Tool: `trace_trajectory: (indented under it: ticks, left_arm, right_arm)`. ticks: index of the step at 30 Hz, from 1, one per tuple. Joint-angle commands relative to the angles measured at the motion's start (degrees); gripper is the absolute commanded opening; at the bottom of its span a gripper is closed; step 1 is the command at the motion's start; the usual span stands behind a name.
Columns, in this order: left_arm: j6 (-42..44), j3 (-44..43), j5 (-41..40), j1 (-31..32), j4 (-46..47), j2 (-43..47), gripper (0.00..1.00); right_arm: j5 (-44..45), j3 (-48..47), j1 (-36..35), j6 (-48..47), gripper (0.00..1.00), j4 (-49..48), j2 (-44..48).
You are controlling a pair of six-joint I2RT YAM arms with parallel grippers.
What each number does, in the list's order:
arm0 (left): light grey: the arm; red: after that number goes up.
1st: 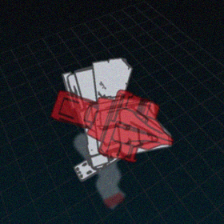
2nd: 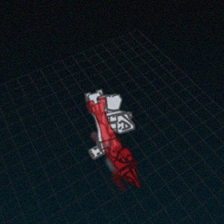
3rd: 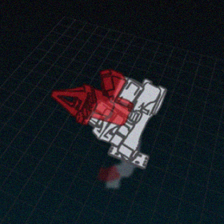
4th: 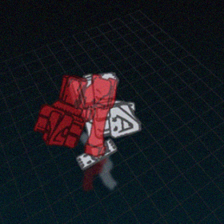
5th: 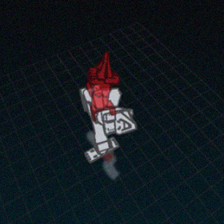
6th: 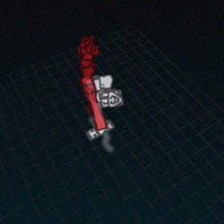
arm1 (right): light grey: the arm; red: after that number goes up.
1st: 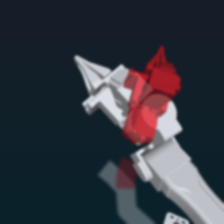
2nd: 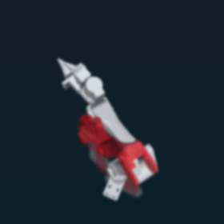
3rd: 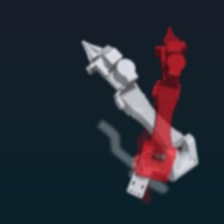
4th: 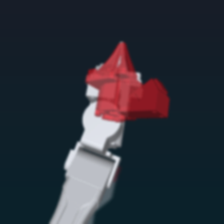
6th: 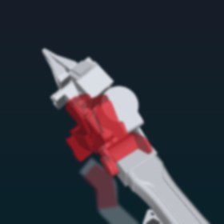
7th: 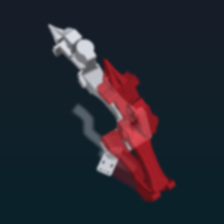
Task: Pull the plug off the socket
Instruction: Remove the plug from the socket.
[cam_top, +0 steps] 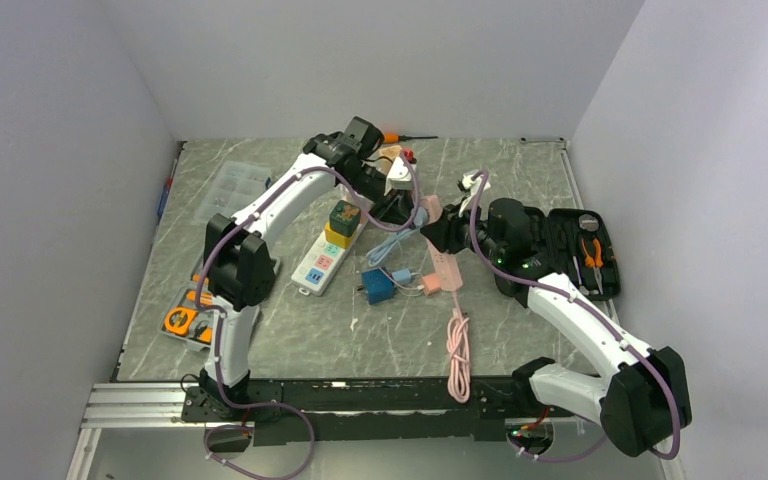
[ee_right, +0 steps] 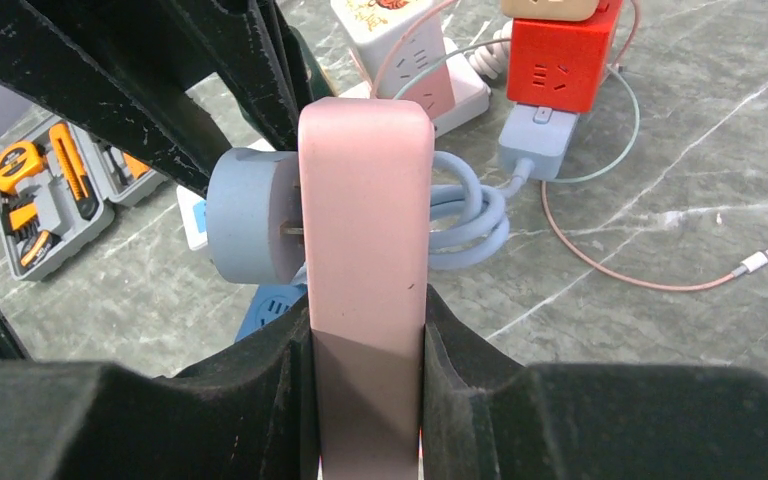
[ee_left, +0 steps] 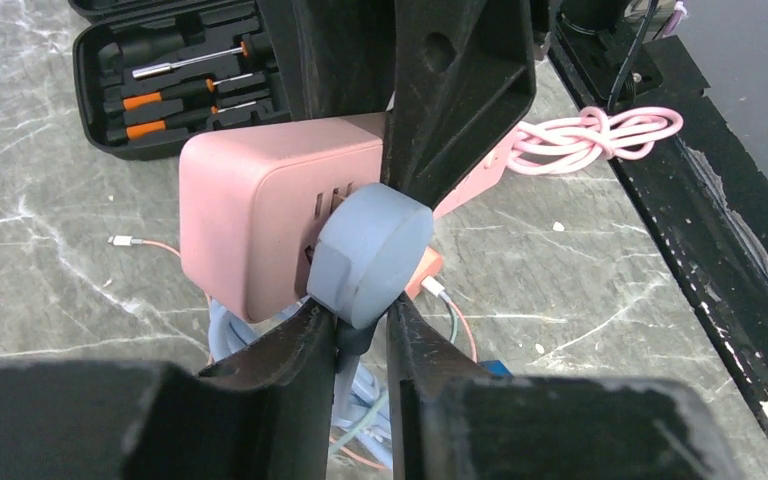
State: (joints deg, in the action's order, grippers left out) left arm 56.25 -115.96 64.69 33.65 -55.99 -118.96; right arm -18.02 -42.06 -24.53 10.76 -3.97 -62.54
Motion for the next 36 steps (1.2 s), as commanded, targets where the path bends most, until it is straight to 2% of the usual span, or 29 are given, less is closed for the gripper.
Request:
trace_trajectory:
  ticks: [1, 3, 7, 10, 13, 15, 20, 24, 32, 34, 36]
  left_arm:
    - [5.6, -5.4, 7.9, 0.9, -7.2, 1.3, 0.16]
    - [9.8, -8.0, 8.1, 0.9, -12.9, 0.0, 0.08]
    - [16.8, -10.0, 8.8, 1.0, -20.9, -1.1, 0.06]
    - [18.6, -10.2, 9.4, 1.0, -22.7, -1.1, 0.00]
    - [23.6, -11.7, 10.5, 1.0, -27.3, -1.8, 0.00]
    - [30.6, -13.9, 11.1, 0.9, -33.7, -3.1, 0.00]
    - [36.4, -9.6, 12.1, 0.9, -34.3, -0.8, 0.00]
    - [37.6, -7.9, 12.3, 1.0, -34.3, 0.2, 0.00]
    - [38.1, -8.3, 11.5, 0.9, -33.4, -0.1, 0.00]
    - [30.6, -8.1, 10.9, 0.8, -27.6, -0.2, 0.00]
    - [19.7, -4.3, 8.7, 0.6, -15.1, 1.9, 0.00]
  right_arm:
    - [-6.0, -3.5, -1.3, -1.6, 0.00, -8.6, 1.8]
    - [-7.0, -3.2, -1.3, -1.4, 0.00, -9.7, 2.1]
    - [-10.6, -3.4, -1.3, -0.9, 0.00, -11.9, 2.2]
    - [-11.5, -3.8, -1.3, -0.8, 0.00, -13.0, 2.2]
    - [-10.1, -3.1, -1.3, -1.1, 0.00, -13.7, 2.3]
    - [-9.0, -2.9, -0.7, -1.0, 0.00, -13.8, 1.8]
    - [-8.1, -2.0, 3.6, 0.1, 0.00, -14.6, -2.0]
    - [1.3, -3.5, 4.0, -3.5, 0.00, -10.4, -4.9]
    - [12.1, -3.7, 3.9, -4.6, 0.00, -10.6, -5.1]
    - [17.3, -4.5, 4.0, -4.9, 0.00, -9.5, -5.9]
    - [23.1, -6.4, 4.7, -5.2, 0.00, -7.3, -8.8]
